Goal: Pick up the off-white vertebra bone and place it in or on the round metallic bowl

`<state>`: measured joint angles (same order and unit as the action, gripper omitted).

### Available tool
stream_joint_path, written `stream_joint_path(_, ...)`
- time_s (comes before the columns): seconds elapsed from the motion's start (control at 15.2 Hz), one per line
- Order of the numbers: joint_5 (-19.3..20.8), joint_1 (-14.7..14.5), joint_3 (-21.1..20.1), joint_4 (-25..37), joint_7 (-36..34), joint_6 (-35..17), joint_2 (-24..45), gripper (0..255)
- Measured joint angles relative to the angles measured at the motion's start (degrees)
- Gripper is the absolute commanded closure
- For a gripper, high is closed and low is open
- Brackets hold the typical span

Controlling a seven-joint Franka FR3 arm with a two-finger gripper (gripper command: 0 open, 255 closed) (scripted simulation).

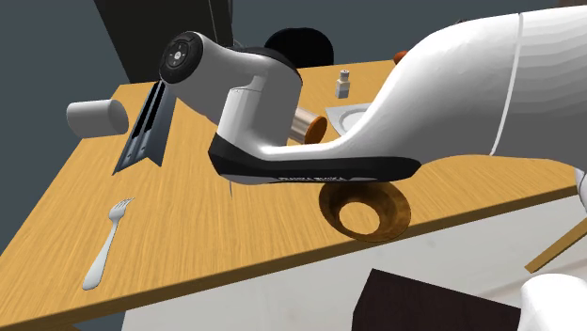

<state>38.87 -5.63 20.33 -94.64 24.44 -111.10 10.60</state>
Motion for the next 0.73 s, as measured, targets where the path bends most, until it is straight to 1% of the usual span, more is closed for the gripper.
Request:
stream_joint_path(0.33,-0.70,-0.02,0.02,2.35,2.02,3.44,-0.20,255)
stream_joint_path(0.73,-1.71,0.01,-0.04,7.51,4.88,7.11,0.47,255)
